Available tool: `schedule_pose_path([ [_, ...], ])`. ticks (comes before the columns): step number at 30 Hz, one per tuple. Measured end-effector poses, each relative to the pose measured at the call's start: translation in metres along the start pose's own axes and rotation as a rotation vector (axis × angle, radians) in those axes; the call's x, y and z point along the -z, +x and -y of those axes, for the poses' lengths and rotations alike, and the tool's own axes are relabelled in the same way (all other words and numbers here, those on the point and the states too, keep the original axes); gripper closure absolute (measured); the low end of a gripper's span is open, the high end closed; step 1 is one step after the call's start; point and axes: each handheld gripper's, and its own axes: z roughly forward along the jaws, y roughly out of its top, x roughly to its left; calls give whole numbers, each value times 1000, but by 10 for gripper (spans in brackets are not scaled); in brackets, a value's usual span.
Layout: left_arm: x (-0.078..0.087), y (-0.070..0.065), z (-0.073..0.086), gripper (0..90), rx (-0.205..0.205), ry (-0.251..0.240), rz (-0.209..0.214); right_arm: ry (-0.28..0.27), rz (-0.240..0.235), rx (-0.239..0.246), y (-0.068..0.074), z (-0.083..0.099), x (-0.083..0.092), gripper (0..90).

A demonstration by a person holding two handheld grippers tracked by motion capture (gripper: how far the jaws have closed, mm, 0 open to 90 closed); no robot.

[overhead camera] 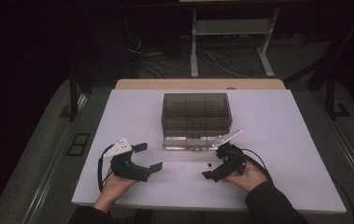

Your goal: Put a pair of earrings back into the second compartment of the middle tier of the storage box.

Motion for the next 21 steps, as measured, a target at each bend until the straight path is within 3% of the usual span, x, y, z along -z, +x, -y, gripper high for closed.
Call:
schedule_pose_path([
  [4, 0, 0, 0, 0, -2, 2, 0, 5, 14, -6, -3, 1, -3, 48],
  [5, 0, 0, 0, 0, -2, 2, 0, 7, 21, -2, -4, 1, -3, 78],
  [6, 0, 0, 0, 0, -3, 2, 1, 4, 22, 3, -4, 1, -3, 163],
  [8, 0, 0, 0, 0, -3, 2, 2, -8, 22, -3, -5, 0, -4, 183],
  [14, 0, 1, 0, 0, -1, 2, 1, -17, 46, 5, -7, -1, -7, 406],
  [21, 0, 1, 0, 0, -1, 4, 1, -19, 73, 18, -6, -2, -8, 557],
])
